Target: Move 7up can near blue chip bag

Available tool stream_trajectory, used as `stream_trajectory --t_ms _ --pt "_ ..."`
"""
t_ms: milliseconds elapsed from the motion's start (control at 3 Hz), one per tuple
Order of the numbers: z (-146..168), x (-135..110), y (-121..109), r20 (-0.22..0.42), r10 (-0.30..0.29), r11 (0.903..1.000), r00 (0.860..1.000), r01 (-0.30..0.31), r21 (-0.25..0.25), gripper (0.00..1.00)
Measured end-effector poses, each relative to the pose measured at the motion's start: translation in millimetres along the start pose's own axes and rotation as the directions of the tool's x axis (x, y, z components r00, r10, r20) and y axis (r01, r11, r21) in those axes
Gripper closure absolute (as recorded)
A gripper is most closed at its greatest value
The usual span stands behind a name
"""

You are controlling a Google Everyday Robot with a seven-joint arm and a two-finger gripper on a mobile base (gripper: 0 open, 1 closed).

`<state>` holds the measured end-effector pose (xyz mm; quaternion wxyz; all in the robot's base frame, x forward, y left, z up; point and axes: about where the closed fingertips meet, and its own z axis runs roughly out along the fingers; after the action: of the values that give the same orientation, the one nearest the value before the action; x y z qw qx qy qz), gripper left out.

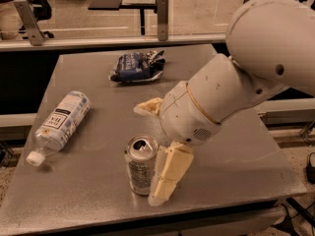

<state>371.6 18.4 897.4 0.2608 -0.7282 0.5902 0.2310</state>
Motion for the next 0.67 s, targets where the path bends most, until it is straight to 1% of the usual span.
stream_trajectory --t_ms 333,667 --pt "3.2 -0.7 2.0 0.009 -0.005 0.9999 1.0 0.005 -0.011 0.09" --pt "-2.2 -1.5 1.3 0.021 -0.006 0.9999 1.0 0.006 -0.01 0.33"
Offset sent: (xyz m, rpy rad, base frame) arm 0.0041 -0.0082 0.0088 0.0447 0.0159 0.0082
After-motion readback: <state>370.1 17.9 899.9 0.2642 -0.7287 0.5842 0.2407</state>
